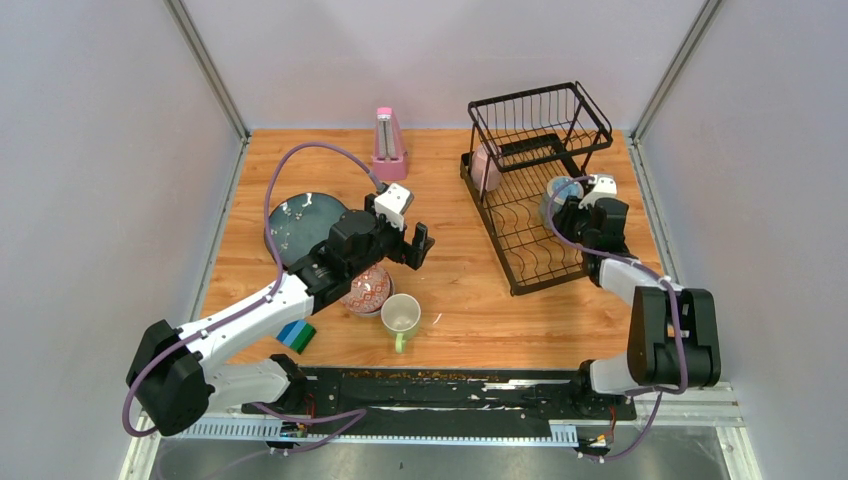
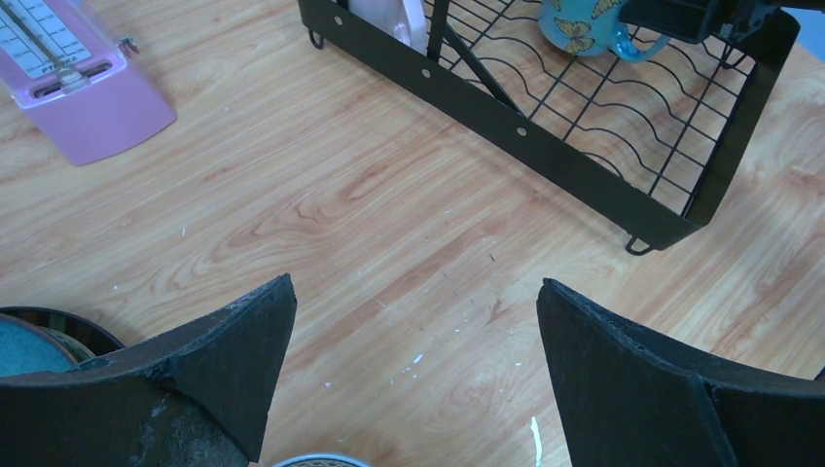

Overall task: Load the mixed dishes into the dish rack
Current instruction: Move the cup to the dish rack.

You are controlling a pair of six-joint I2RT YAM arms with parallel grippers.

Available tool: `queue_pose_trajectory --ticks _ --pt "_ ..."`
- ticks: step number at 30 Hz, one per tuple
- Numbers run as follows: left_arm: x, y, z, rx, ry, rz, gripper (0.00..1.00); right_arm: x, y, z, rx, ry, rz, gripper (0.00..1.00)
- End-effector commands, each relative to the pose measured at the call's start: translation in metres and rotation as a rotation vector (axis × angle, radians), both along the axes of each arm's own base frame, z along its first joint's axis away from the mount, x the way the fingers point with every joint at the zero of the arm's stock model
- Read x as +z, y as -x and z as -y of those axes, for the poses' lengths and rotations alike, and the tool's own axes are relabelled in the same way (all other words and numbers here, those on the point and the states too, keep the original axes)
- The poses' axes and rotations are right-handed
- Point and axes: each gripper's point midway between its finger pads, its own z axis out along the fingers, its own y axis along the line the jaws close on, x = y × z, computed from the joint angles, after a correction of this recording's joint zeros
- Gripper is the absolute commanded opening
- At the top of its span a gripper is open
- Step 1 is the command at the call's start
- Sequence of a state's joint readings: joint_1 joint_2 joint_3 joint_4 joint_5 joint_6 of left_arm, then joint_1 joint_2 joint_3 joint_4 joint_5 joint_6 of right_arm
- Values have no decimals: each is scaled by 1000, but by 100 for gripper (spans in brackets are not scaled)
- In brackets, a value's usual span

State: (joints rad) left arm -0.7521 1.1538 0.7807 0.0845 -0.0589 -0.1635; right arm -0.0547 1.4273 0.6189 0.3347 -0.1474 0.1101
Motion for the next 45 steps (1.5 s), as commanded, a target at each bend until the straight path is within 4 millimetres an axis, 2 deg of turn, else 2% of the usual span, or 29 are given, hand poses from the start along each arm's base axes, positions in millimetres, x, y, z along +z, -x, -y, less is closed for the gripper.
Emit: queue_pose_trajectory --ticks 1,8,12,17,24,30,34,38,45 --pt "22 -1 3 -5 55 27 100 34 -37 7 47 69 142 40" --pt "23 0 -1 6 48 33 100 36 -55 15 118 54 216 42" --pt "20 0 -2 7 43 29 100 27 -63 13 162 46 236 45" --pt "18 0 -2 9 39 27 100 22 -71 12 167 25 276 51" --pt "17 -1 -3 12 35 27 100 26 -86 8 206 43 367 59" --pt "16 -1 -1 9 35 22 100 24 -109 22 130 21 324 69" --pt "16 0 -1 6 35 18 100 37 -98 22 101 -11 356 79" --pt "14 0 -1 7 37 16 100 42 -87 9 154 -60 335 79" --pt "16 0 -1 7 34 22 100 54 -64 10 101 -95 299 76"
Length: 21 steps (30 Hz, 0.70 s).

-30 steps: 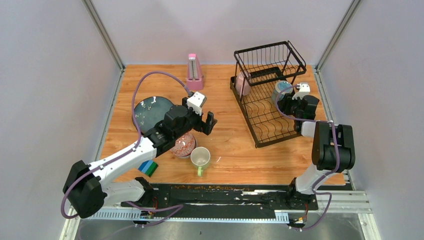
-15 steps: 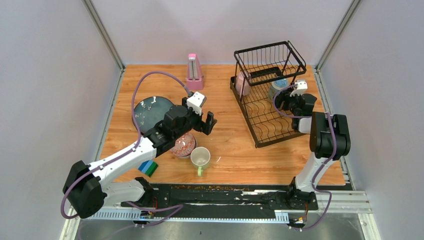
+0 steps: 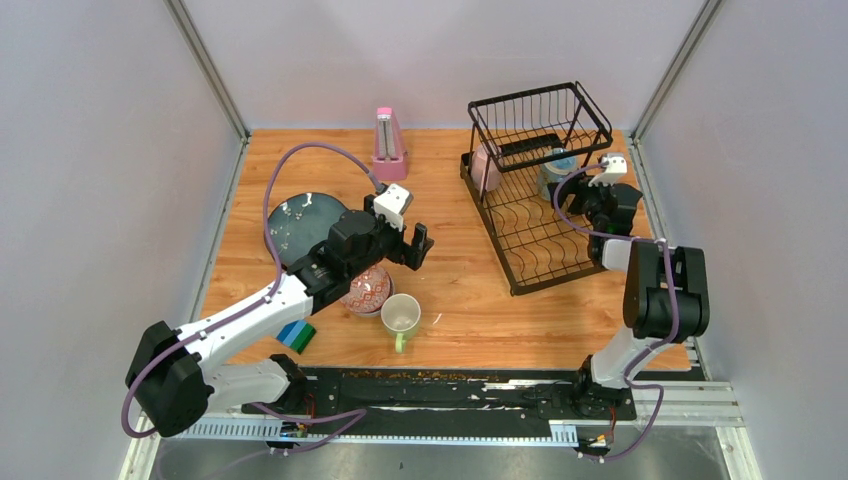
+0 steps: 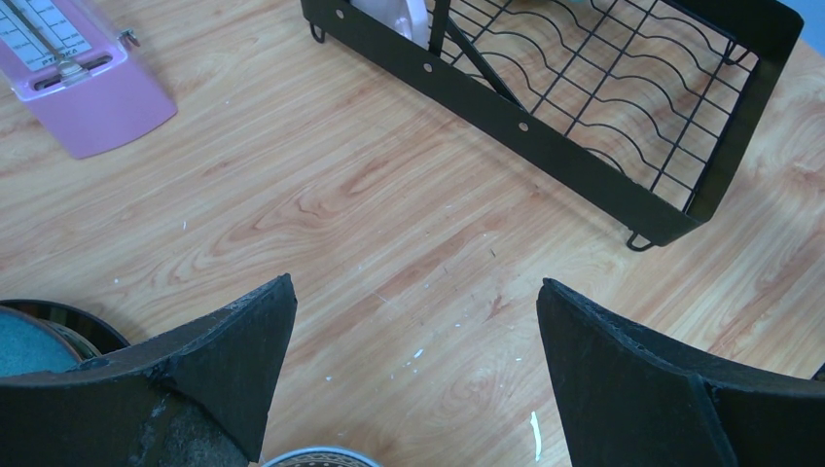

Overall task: Load the mixed dishes into the dish rack
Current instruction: Move the cup to the dish rack.

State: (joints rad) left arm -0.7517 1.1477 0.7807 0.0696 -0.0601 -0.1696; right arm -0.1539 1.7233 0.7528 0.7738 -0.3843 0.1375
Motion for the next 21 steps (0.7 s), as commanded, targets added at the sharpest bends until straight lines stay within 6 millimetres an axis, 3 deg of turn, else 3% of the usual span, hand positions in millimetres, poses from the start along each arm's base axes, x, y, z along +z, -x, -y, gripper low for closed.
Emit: queue_pose_trajectory --ticks 1,4,8,16,21 --pt "16 -2 0 3 35 31 100 22 15 2 -37 -42 7 74" --pt "15 -2 0 3 35 27 100 8 25 16 -146 -81 -83 56" --pt "13 -1 1 1 36 24 100 -5 35 21 -199 -145 -178 42" --pt "12 -2 4 -6 41 21 100 -9 40 6 -158 -309 -285 41" --pt "13 -1 2 -6 34 23 100 -17 23 10 -179 -341 -302 41"
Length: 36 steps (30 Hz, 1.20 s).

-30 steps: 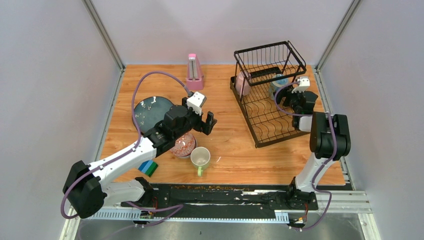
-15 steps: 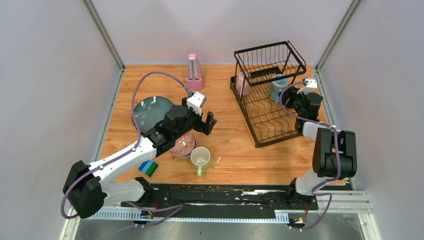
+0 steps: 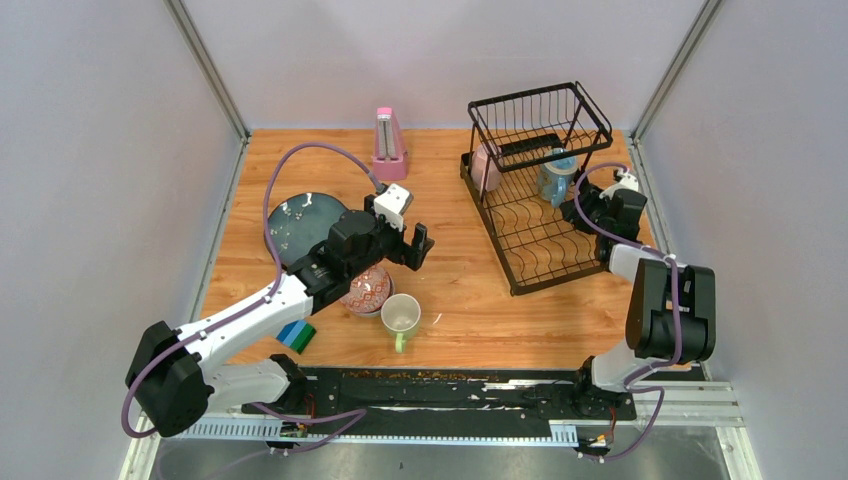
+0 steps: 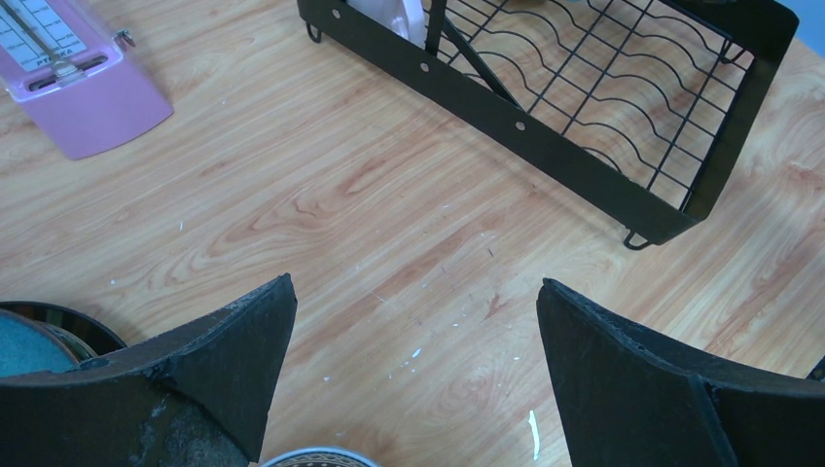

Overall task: Load the mixed dishes into the dish rack
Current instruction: Move the cup to the dish rack.

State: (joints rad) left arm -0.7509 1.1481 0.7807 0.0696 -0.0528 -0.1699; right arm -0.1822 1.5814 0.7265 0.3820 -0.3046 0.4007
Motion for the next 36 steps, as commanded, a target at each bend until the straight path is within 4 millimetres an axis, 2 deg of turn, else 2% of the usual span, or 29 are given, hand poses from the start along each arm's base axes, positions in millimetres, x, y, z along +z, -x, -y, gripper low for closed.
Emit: queue_pose_trajectory --ticks 1,11,20,23,28,36 --pt "13 -2 0 3 31 26 100 14 -27 4 -14 -69 29 41" --pt "14 -2 -2 13 25 26 100 28 -74 9 54 -103 125 42" --pt "11 1 -3 4 6 12 100 19 -85 12 26 -146 101 44" --pt "13 3 -3 -8 -5 7 100 20 -89 11 45 -137 95 51" --pt "9 12 -7 -29 -27 -21 100 25 -78 9 44 -133 103 53" --pt "12 39 -9 -140 -68 -72 100 57 -33 -11 96 -157 181 55"
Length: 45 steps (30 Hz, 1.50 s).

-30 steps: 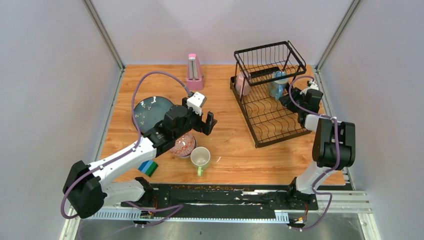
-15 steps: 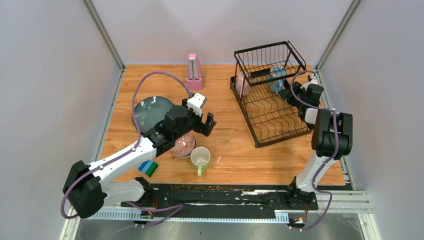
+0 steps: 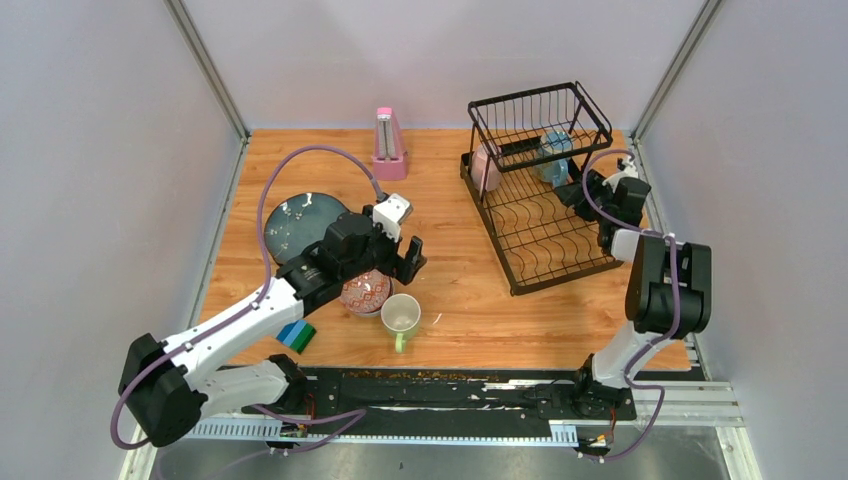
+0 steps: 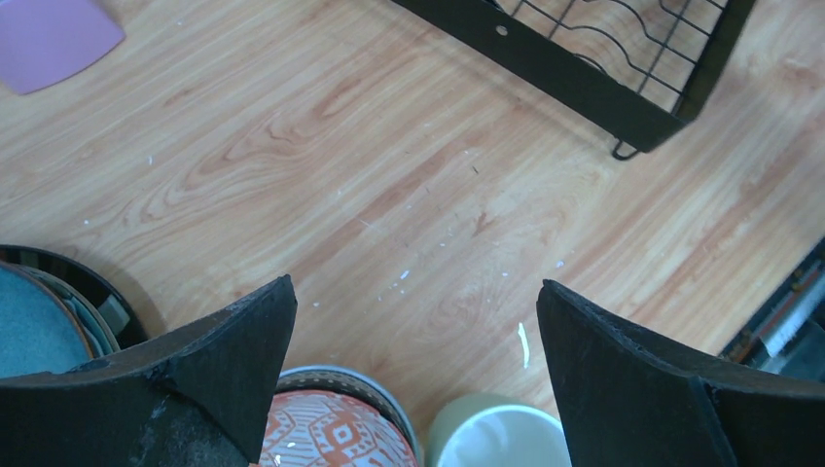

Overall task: Load the mixed dishes into the dish rack
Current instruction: Move the cup to the dish rack, then pick up the cup at the center of the board.

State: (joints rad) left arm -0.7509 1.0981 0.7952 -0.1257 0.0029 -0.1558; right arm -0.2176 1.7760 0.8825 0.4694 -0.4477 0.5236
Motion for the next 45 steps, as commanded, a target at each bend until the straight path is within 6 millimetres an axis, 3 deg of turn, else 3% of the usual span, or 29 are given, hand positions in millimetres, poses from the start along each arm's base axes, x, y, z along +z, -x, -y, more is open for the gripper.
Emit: queue_pose_trajectory --ticks 1,6,16,24,30,45 --pt "28 21 3 -116 11 2 100 59 17 -11 37 -8 156 55" --pt "27 43 8 -248 -35 -58 98 75 51 -24 62 -28 183 58" --pt "-10 87 13 -448 -202 -231 92 95 123 -50 112 -84 158 72" --pt "-33 101 15 -471 -312 -326 85 99 170 -67 104 -201 120 79" --pt "-42 102 16 -472 -357 -345 82 93 181 -74 92 -302 60 79" --pt "-63 111 22 -490 -404 -386 74 92 172 -74 84 -341 0 79"
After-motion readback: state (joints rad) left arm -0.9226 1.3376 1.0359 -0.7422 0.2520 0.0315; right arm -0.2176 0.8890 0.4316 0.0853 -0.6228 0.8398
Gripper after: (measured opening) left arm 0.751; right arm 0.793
